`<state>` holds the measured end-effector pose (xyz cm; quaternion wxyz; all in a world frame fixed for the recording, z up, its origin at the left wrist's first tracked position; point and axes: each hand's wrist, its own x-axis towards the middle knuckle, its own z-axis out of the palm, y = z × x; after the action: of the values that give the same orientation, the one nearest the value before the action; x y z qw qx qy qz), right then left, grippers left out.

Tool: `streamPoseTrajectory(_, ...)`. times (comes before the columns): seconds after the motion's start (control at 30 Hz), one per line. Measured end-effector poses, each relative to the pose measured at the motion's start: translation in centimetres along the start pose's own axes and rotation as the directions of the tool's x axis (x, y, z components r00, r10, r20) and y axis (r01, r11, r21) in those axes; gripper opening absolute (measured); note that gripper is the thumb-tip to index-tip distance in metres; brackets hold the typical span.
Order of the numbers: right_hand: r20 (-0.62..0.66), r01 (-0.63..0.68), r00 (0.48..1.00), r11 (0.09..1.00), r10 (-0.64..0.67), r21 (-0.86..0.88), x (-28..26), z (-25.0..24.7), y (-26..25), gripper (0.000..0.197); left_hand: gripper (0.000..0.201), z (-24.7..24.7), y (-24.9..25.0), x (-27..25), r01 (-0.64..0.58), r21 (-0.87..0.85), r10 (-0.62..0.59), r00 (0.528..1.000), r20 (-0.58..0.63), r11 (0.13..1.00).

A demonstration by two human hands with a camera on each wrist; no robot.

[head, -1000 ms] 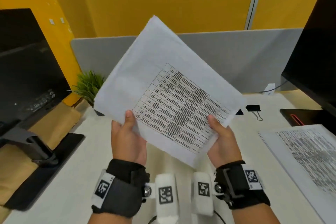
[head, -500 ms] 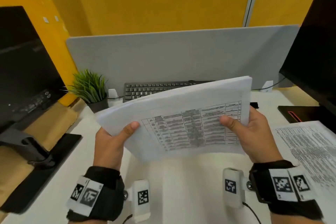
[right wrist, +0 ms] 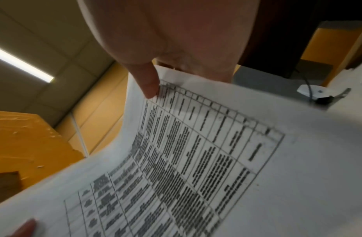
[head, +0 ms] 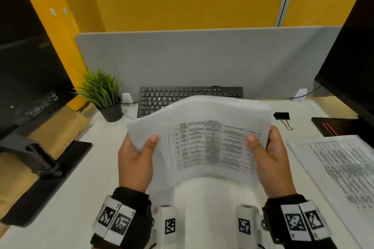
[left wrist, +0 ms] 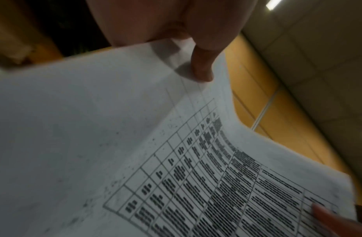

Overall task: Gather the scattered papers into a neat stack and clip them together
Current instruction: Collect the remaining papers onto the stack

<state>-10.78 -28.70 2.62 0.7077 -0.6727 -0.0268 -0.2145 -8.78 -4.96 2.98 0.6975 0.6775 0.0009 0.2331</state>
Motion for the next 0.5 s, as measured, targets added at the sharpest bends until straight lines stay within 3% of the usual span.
streamPoseTrajectory(0.1, -0.025, 0.088, 0.996, 0.996, -0.088, 0.0, 0.0, 0.6, -1.1, 0.031, 0.03, 0.0, 1.4, 0.5, -0.104, -0.067, 0.104, 0.995, -0.011, 0.992)
streamPoseTrajectory(0.2, -0.044, 0.028, 0.999, 0.999, -0.03, -0.045, -0.2, 0.9, -0.2, 0.028, 0.046, -0.3, 0.7, 0.6, -0.086, -0.009, 0.086, 0.996, 0.008, 0.996)
streamPoseTrajectory(0.33, -0.037, -0.121, 0.992, 0.988, 0.118, -0.095, -0.8, 1.6, 1.0, 0.02, 0.032, -0.8, -1.2, -0.2, 0.039, 0.066, -0.04, 0.999, 0.016, 0.997)
streamPoseTrajectory(0.5, -0.071, -0.124, 0.99, 0.992, 0.122, -0.028, -0.5, 1.8, 0.0, 0.022, 0.03, -0.6, 0.0, 0.2, -0.044, 0.014, 0.044, 0.999, -0.031, 0.999)
